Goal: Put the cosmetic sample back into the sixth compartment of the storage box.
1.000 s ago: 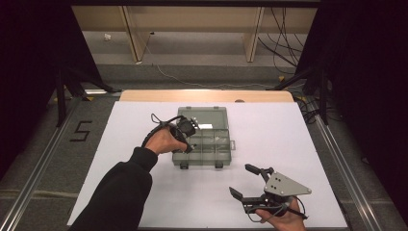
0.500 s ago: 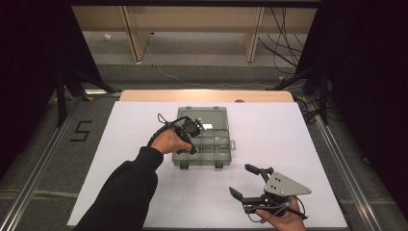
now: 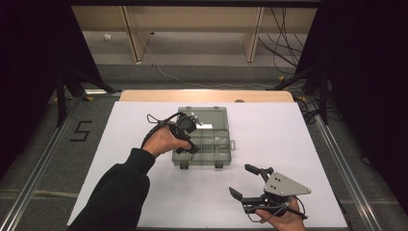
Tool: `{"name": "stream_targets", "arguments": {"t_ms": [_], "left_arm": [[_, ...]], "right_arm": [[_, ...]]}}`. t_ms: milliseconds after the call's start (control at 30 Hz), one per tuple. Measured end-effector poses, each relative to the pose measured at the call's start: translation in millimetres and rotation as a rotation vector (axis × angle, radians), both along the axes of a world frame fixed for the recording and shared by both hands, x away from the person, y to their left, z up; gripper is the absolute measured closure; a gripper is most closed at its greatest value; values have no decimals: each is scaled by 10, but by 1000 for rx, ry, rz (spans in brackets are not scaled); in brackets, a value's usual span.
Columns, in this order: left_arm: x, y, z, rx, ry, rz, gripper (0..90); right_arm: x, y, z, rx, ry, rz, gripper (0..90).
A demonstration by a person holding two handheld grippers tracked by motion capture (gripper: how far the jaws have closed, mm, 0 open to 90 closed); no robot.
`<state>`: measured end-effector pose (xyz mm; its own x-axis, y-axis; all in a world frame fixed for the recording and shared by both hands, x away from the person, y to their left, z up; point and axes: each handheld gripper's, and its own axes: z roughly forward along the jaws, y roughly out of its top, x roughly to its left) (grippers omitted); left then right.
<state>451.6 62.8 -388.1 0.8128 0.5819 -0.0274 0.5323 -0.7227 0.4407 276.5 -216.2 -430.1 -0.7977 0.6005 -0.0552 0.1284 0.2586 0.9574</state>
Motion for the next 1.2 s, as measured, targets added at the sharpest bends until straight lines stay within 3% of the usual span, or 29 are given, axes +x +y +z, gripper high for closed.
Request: {"name": "stream_targets", "arguments": {"t_ms": [233,333,467,700,933,967,1200], "left_arm": [[-121,79,57,-71,-45,27,287],[-179,132,81,-79,-70,25,264],[-266,209,105,-124,-92,25,254],[-399,326,94,-172,-144,42,248],[-506,394,98,-216,-171,53,239],[-519,399,98,-226,-178,49,239],[-628,439,79,-267,-209,44,235]], "right_arm": [[-2,3,0,6,3,-4,168],[2,1,-2,-2,-1,-2,168],[0,2,-2,-1,-1,-2,168],[0,9,-5,1,-1,-7,168],[15,24,-20,23,-22,-5,168],[1,7,-6,1,-5,-7,168],[-2,7,-4,2,1,-7,168]]}}
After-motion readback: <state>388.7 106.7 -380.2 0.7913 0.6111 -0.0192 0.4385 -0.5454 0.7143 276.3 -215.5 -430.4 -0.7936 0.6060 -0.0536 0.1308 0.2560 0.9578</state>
